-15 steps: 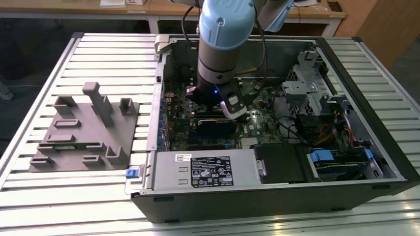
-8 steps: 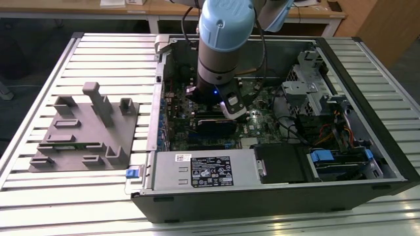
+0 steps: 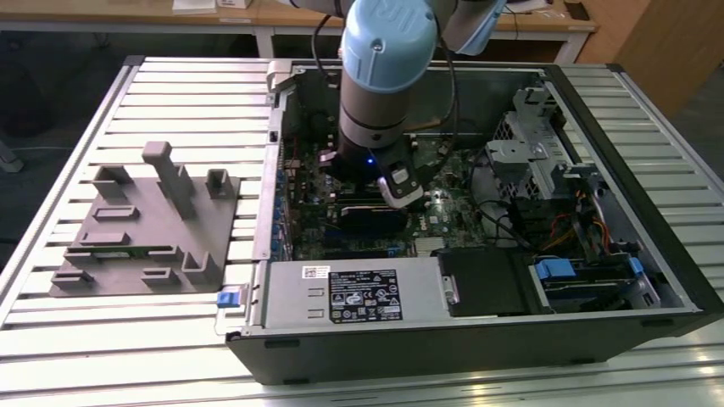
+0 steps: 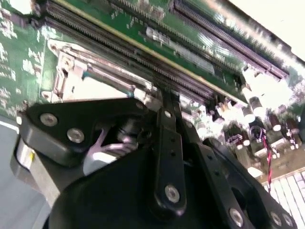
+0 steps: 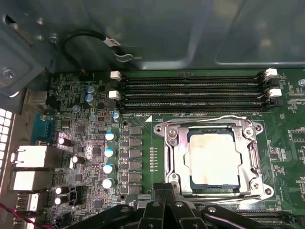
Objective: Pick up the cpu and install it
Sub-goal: 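Install the second cpu locking lever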
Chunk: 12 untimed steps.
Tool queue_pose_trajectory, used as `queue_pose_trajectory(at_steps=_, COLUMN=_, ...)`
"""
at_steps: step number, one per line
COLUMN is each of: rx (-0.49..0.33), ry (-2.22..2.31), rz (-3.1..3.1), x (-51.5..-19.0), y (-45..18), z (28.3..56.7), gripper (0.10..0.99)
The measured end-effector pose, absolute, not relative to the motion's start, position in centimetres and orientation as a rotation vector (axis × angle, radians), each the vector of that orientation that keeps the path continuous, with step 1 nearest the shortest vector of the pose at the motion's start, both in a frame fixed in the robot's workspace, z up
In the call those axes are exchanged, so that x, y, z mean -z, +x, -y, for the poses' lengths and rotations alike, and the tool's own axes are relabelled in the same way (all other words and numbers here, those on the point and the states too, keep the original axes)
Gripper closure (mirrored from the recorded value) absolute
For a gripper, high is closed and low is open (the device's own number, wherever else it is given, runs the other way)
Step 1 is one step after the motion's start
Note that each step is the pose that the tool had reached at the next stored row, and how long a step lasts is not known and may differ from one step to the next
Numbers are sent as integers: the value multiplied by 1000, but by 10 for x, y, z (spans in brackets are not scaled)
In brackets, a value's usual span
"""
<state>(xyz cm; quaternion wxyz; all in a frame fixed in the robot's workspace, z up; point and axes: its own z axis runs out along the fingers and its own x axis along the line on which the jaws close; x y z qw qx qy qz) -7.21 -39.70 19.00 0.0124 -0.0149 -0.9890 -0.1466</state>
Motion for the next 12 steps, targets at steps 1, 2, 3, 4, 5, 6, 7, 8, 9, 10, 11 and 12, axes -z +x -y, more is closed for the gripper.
queue_pose_trajectory(at_steps=1, rx=457, ry=-46, rz=3083, x=-190, y=-72, z=397, gripper=980)
queue_pose_trajectory(at_steps=2, rx=457, ry=-46, rz=3083, x=-190, y=-72, z=397, gripper=980)
queue_pose_trajectory(at_steps=3, rx=457, ry=-46, rz=3083, x=-190, y=-73, z=397, gripper=980)
queue_pose_trajectory(at_steps=4, rx=458, ry=-46, rz=3083, x=-191, y=-73, z=397, gripper=980)
queue_pose_trajectory(at_steps=5, rx=459, ry=-46, rz=3083, x=-192, y=-73, z=397, gripper=980)
queue_pose_trajectory(at_steps=6, rx=458, ry=-46, rz=3083, x=-194, y=-73, z=397, gripper=980)
queue_pose_trajectory(at_steps=7, rx=457, ry=-46, rz=3083, x=-196, y=-73, z=397, gripper=980)
queue_pose_trajectory(at_steps=8, rx=458, ry=-46, rz=3083, x=-198, y=-73, z=397, gripper=980)
queue_pose_trajectory(at_steps=9, rx=458, ry=-46, rz=3083, x=-200, y=-73, z=397, gripper=980)
queue_pose_trajectory(at_steps=10, rx=458, ry=-46, rz=3083, x=-203, y=-73, z=397, gripper=980)
queue_pose_trajectory(at_steps=11, rx=458, ry=-46, rz=3083, x=-205, y=-73, z=397, gripper=980)
queue_pose_trajectory(at_steps=12, rx=459, ry=-46, rz=3083, x=-206, y=-73, z=397, gripper=980)
